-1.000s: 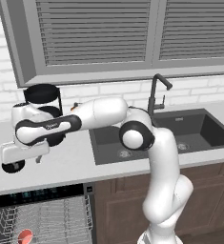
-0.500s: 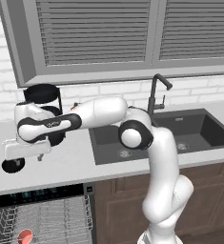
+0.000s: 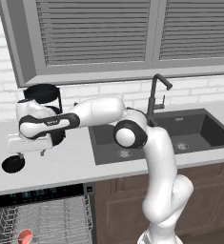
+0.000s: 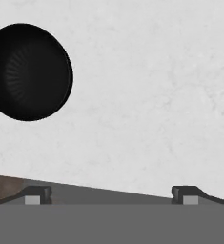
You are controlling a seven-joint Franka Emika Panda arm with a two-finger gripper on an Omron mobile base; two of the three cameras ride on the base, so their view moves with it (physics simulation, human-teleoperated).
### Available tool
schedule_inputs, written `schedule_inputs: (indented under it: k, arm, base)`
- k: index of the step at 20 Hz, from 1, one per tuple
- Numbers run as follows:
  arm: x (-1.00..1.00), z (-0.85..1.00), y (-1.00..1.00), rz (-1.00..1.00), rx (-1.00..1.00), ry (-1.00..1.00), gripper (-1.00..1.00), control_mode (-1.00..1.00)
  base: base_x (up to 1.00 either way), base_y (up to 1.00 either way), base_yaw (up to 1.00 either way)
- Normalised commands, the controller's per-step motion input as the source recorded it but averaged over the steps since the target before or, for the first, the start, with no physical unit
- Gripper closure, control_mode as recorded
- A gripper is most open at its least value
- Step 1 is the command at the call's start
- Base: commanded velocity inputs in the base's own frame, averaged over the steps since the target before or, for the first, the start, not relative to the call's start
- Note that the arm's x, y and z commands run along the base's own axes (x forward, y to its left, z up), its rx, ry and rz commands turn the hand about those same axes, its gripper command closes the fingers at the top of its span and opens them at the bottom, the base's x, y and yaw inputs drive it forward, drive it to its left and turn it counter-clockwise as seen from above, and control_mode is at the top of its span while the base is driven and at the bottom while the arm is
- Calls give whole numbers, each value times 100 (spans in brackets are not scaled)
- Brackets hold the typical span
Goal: Pick up the cup and bowl from the counter, place them in the dishwasher, and close the dishwasher door.
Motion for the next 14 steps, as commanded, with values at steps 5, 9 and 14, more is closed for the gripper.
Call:
schedule_inputs:
  k: [5, 9, 14]
  arm:
    - [10, 0, 26, -8, -3, -7, -100, -100]
    - [1, -10, 23, 0, 0, -4, -100, -100]
    - [7, -13, 6, 0, 0, 0, -100, -100]
  base:
    - [0, 0, 0]
    - [0, 0, 0]
    - [0, 0, 0]
